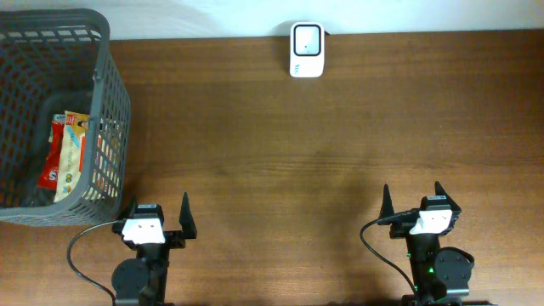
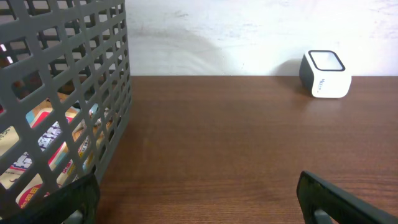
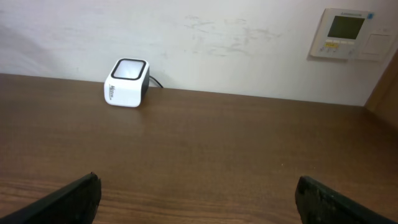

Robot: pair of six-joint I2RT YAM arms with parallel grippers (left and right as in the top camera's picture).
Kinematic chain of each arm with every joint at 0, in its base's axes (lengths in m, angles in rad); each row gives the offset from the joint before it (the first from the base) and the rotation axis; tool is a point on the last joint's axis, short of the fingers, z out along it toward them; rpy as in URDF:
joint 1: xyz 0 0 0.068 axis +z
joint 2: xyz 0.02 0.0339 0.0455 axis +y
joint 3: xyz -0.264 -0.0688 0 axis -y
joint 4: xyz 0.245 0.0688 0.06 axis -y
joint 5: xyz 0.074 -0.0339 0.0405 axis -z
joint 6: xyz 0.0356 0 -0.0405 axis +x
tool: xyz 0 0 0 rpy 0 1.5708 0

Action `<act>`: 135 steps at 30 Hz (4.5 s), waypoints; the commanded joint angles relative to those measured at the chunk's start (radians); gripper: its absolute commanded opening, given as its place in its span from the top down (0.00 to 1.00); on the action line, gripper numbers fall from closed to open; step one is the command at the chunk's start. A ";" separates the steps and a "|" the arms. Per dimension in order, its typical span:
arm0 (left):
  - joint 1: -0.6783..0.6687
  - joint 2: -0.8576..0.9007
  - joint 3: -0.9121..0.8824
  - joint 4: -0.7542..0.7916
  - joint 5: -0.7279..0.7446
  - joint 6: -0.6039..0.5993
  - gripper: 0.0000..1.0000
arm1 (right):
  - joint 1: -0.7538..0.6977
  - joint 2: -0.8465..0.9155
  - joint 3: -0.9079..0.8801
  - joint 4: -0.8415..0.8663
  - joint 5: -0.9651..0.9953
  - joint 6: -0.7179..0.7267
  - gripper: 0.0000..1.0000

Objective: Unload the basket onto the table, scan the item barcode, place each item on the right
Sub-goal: 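Move the left gripper toward the grey basket, then reach into the basket and grasp the yellow snack bag with left gripper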

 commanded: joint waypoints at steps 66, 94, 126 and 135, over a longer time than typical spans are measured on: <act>0.138 0.000 -0.052 0.222 0.435 -0.068 0.01 | 0.047 0.000 -0.005 -0.014 0.016 0.100 0.02; 0.138 0.708 1.144 -0.419 0.401 0.232 0.01 | 0.047 0.000 -0.005 -0.014 0.016 0.100 0.02; 0.545 1.953 2.389 -1.300 -0.034 -0.009 0.01 | 0.047 0.000 -0.005 -0.014 0.016 0.100 0.02; 0.581 2.091 2.294 -1.288 0.096 -0.007 0.14 | 0.047 0.000 -0.005 -0.014 0.016 0.100 0.02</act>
